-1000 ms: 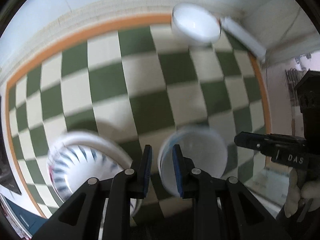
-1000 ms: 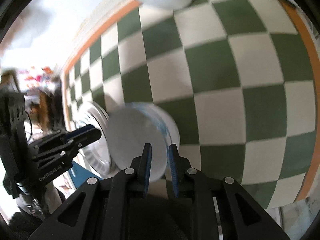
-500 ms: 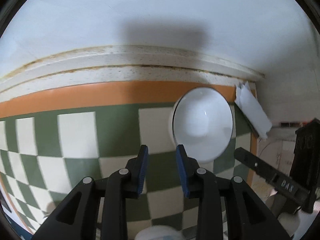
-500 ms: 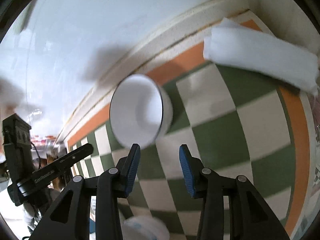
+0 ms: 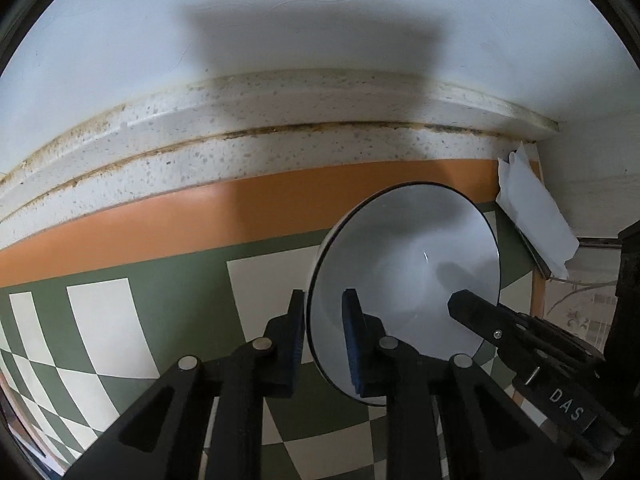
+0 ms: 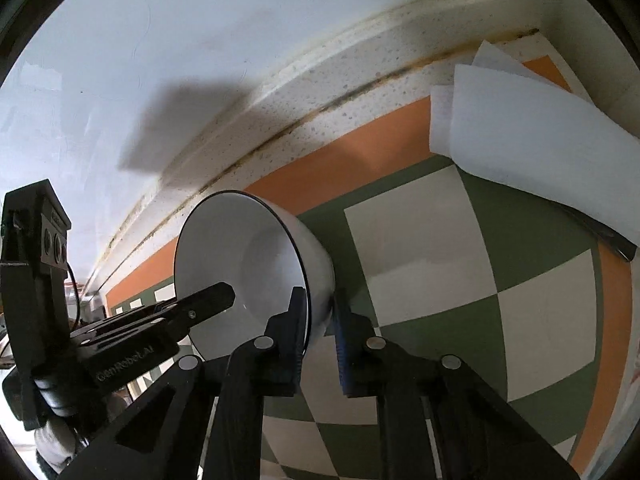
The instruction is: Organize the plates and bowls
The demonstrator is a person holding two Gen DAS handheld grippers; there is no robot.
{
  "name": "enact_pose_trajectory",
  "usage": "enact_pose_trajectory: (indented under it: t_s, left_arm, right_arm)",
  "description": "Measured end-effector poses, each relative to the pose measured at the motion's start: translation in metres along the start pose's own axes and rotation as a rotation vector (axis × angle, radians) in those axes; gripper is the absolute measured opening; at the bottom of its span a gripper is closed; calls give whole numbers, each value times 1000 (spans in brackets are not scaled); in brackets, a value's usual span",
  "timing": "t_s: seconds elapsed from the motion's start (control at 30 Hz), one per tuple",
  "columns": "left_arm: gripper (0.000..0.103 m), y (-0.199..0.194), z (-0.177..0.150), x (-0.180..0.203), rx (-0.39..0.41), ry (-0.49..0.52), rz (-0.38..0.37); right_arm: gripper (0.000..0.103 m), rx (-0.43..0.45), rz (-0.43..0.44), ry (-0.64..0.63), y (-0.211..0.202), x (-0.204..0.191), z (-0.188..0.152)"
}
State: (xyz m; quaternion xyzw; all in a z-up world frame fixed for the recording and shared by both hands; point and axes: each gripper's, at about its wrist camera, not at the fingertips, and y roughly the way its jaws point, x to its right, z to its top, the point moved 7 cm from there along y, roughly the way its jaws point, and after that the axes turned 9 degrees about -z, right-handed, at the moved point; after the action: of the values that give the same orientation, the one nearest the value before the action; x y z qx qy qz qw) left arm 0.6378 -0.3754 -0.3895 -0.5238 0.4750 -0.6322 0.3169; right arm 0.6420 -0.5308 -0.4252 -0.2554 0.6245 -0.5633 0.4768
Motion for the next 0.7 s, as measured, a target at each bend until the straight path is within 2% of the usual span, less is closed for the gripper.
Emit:
enact_pose_trajectory:
  t_s: [0.2, 0.4, 0.53, 0.7]
  left_arm:
    - [16, -18, -8, 7, 44, 25, 14]
    - [16, -50, -33, 23, 88, 61, 8]
    - [16, -80, -61, 31, 119, 81, -13]
    - [16, -117, -113, 30, 153, 90, -38]
  right_arm:
    - [13, 2, -19, -25, 1, -1, -13]
    - [12, 38, -6, -38, -28, -10, -38]
    - [13, 76, 1, -65, -62, -20, -66]
    - [13, 107, 8, -97, -103, -27, -115]
